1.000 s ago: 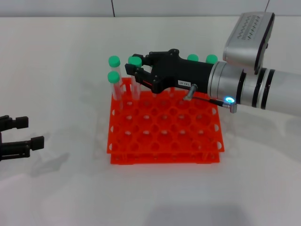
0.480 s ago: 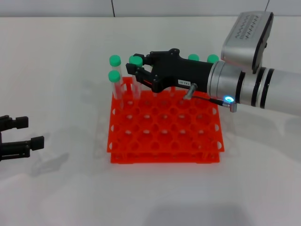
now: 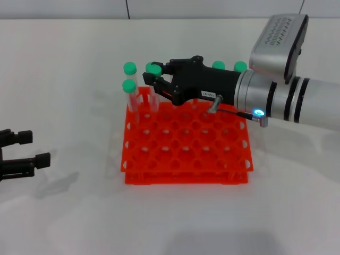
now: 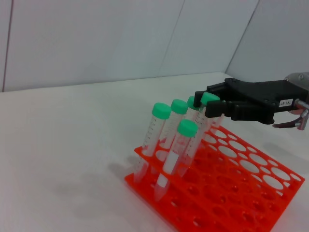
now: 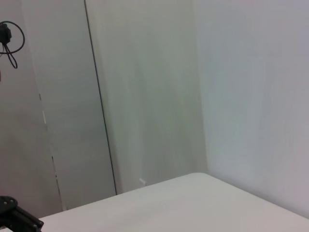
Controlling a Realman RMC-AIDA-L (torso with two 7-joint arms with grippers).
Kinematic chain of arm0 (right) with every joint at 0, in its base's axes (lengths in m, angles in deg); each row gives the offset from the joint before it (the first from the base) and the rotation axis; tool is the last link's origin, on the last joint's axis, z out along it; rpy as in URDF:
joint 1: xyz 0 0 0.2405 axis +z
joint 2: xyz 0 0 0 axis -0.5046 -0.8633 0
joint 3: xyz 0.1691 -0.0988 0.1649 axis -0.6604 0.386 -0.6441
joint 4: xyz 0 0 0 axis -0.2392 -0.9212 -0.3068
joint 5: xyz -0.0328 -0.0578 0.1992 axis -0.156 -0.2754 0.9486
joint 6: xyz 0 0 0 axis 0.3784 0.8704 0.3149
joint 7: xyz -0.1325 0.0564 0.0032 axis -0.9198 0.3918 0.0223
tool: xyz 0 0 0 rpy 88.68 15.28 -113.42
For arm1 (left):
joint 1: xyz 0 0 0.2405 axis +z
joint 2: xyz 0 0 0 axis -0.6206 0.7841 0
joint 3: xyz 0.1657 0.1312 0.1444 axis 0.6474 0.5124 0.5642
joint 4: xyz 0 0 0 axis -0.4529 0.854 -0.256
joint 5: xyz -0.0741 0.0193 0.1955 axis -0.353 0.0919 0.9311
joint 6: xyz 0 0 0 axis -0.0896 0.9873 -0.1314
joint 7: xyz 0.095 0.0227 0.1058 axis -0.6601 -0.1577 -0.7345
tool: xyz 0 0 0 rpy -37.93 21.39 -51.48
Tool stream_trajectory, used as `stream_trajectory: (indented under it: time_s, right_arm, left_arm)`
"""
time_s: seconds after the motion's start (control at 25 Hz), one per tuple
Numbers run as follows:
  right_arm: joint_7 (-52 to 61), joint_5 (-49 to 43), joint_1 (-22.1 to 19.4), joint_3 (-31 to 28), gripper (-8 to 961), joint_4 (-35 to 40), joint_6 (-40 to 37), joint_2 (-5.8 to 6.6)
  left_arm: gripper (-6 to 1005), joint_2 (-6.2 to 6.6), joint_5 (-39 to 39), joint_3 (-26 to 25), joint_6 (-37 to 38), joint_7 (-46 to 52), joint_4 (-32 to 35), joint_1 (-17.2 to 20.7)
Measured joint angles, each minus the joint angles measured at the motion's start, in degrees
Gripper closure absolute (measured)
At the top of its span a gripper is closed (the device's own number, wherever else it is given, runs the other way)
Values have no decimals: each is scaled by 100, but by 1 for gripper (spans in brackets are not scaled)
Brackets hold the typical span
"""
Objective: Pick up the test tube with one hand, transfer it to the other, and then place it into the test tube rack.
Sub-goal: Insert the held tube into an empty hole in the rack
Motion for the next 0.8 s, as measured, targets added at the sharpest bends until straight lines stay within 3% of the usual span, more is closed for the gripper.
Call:
stream_trajectory:
  time_s: [0.8]
  right_arm:
    - [0,35,42,132,687,-9,205,0]
  left_arm:
    - [111,0,6,0,-42,-61,-93,-45]
